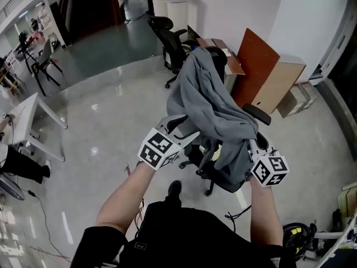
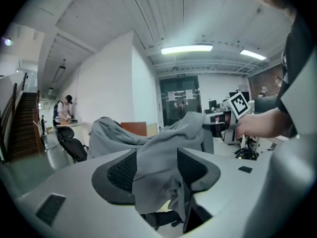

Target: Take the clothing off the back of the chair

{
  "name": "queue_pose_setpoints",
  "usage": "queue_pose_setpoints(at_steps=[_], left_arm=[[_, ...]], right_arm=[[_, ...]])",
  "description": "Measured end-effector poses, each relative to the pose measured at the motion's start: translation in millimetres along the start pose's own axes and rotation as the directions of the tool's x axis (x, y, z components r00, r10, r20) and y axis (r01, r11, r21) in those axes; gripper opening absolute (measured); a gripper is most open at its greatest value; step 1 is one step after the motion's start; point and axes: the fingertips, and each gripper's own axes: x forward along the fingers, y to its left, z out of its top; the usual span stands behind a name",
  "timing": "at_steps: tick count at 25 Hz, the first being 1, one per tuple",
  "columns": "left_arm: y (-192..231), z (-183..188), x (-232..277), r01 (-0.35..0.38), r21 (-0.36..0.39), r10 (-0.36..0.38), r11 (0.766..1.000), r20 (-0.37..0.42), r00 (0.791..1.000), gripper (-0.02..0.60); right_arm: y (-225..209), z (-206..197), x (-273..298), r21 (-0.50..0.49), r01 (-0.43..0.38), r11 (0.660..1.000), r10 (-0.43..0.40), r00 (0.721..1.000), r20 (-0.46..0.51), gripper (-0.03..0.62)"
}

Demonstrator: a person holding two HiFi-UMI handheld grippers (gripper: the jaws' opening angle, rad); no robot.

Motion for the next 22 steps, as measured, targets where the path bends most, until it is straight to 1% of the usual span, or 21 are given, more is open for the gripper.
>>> queue_pose_setpoints(at_steps=[3, 6, 9, 13, 18, 20, 22], left_arm=[[27.5, -16.3, 14.4, -0.008, 0.035, 0.01, 0.999, -0.056, 0.998, 0.267], [48.1, -30.7, 32.5, 0.026, 0.095, -0.015, 0.995, -0.113, 0.993, 0.318], [66.6, -46.3, 53.8, 0.052, 0.166, -0.023, 0.985, -0.174, 0.984, 0.339], [88.8, -55.5, 81.2, 0.1, 0.245, -0.043, 0.964, -0.227, 0.973, 0.35], [111.4, -65.8, 107.7, 0.147, 0.312, -0.053, 0.939, -0.29, 0.956, 0.362], [118.7, -68.9, 116.9, 0.149, 0.332, -0.041, 0.931, -0.309, 0.95, 0.362], [126.9, -71.2, 123.1, 0.134, 0.337, -0.023, 0.932, -0.314, 0.949, 0.362]], right_arm=[[-6.0, 13.8, 16.8, 0.002, 0.016, 1.0, -0.016, 0.999, 0.033, 0.052], [-15.6, 28.9, 39.8, 0.014, 0.039, 0.999, -0.039, 0.997, 0.066, 0.052], [-26.7, 43.6, 66.6, 0.021, 0.06, 0.998, -0.062, 0.994, 0.092, 0.052], [-38.0, 58.2, 100.9, 0.036, 0.083, 0.996, -0.087, 0.99, 0.112, 0.052], [-50.1, 62.5, 123.1, 0.063, 0.11, 0.992, -0.117, 0.986, 0.122, 0.052], [-55.5, 61.8, 125.0, 0.075, 0.118, 0.99, -0.127, 0.984, 0.122, 0.052], [-58.3, 58.7, 124.7, 0.082, 0.123, 0.989, -0.133, 0.984, 0.118, 0.052]])
